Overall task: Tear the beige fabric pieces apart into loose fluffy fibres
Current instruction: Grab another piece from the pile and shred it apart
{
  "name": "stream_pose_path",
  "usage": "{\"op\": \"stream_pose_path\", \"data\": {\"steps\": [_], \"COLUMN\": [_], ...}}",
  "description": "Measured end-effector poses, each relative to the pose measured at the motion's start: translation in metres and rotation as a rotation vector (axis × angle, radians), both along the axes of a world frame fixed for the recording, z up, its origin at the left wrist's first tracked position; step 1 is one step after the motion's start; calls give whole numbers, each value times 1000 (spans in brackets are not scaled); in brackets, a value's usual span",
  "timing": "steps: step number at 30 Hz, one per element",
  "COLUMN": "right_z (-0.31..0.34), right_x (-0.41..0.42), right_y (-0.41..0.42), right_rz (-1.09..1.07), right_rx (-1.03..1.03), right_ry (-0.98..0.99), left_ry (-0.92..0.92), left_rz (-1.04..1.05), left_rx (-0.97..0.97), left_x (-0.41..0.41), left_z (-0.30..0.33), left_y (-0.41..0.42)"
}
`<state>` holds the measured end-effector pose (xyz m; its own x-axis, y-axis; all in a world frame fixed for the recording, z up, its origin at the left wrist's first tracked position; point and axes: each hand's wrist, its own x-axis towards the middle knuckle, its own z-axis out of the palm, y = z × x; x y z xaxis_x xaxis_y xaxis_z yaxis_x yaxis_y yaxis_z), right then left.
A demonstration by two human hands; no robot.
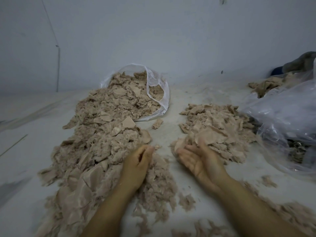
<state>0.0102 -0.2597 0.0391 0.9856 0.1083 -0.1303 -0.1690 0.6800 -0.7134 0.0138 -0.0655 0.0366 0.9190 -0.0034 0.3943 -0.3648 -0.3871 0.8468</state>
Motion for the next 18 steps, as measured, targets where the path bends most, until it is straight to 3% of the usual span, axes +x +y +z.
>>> {"op": "stream_pose_path", "data": {"steps": [3, 4, 6, 7, 10, 13, 15, 18], "right_z": [-12, -16, -20, -20, -16, -17, -15, -14], "right_x": [-14, -17, -16, -15, -10, -9, -11, -15], "right_y": [13, 17, 22, 22, 18, 15, 18, 22], "right_rz": [199, 223, 187, 158, 65, 48, 53, 81], "right_rx": [-711, -969, -1187, -1130, -689, -597, -587, -531], "right_ry": [-201, -306, -448, -433, -263, -227, -256, -289], "left_ry": [15, 16, 32, 18, -24, -25, 0, 129], "left_rz": [-92, -109, -138, -145, -101, -16, -39, -251], "left_rx": [370, 411, 427, 455, 540, 542, 397, 138], "left_x": [-1, 1, 2, 3, 7, 8, 6, -3], "left_z": [-2, -5, -5, -5, -9, -11, -8, -2], "left_y": [3, 6, 11, 12, 14, 13, 11, 5]}}
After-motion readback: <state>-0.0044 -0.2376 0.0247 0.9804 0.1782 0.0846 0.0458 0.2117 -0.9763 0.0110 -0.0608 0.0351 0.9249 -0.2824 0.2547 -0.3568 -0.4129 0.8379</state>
